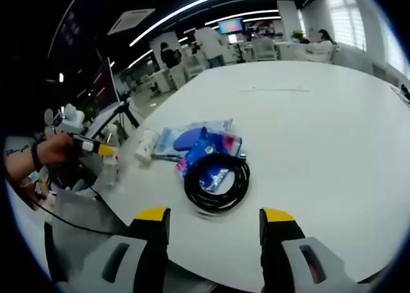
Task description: Arrange the tabletop items into an orderly group along one side of the table until the central work area is clear of visible clutter.
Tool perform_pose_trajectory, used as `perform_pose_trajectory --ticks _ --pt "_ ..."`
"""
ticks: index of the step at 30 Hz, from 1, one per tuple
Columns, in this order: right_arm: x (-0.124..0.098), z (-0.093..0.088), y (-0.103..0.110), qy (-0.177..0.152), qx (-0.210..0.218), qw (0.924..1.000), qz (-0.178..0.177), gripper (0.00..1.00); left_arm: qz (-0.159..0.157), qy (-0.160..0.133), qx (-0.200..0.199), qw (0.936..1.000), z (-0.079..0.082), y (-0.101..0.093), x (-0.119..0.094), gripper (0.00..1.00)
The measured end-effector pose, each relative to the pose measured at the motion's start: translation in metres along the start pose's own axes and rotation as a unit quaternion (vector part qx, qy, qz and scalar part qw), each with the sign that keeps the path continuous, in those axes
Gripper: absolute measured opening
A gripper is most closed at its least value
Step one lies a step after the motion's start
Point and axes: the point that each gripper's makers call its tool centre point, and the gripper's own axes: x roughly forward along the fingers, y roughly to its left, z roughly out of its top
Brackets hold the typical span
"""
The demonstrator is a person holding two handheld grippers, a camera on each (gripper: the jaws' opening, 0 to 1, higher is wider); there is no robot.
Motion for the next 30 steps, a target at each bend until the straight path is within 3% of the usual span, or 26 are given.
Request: perform_pose_trajectory --ticks 15,30 --pt "0.0 -0.004 0.0 0.009 0.0 1.0 0.0 0.57 0.008 -0.013 -0.008 0.9999 -0.005 0.008 -0.015 0.36" --pt "0.009 -0.004 0.002 0.017 -0.008 0.9998 0.008 0.57 0.025 -0.025 -0.012 0.9993 -0.017 0.003 -0.04 0.36"
